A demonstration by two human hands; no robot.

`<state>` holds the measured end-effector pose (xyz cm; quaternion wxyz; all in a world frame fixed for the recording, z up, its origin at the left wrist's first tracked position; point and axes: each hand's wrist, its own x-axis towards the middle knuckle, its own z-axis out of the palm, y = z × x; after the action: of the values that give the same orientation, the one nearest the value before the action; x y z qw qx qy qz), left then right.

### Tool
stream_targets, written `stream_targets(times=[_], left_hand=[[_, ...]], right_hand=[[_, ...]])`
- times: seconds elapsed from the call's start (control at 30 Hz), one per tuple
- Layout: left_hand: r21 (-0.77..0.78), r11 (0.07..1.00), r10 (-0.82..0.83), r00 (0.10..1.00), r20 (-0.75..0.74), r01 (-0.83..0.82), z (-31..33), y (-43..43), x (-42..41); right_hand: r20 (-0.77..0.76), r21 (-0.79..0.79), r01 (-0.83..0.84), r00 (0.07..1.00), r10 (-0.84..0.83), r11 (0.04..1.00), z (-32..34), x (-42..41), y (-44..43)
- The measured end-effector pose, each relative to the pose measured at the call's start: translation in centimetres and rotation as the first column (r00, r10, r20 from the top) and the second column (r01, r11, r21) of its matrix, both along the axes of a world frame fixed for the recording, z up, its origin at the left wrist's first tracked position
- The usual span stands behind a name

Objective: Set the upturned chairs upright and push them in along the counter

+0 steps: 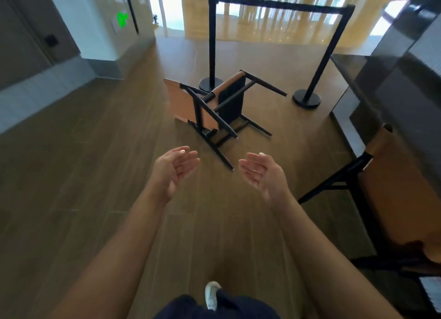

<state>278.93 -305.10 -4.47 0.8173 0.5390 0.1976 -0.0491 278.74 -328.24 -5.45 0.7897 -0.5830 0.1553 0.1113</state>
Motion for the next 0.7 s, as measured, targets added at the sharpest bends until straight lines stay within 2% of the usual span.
stream_targets(times=[0.33,0.7], left_hand=[[-0.063,0.988,0.137,0.990,-0.031,-0.139,-2.1,5.4,7.9],[-0.070,0.987,0.142,0.988,-0.054,-0.145,-3.3,16.1,22.0]], right_hand=[[-0.075,-0.008,-0.129,0.989,0.128,0.992,-0.9,10.1,5.6],[-0.096,0.010,-0.146,0.985,0.146,0.989,-1.3,25.6,17.5]])
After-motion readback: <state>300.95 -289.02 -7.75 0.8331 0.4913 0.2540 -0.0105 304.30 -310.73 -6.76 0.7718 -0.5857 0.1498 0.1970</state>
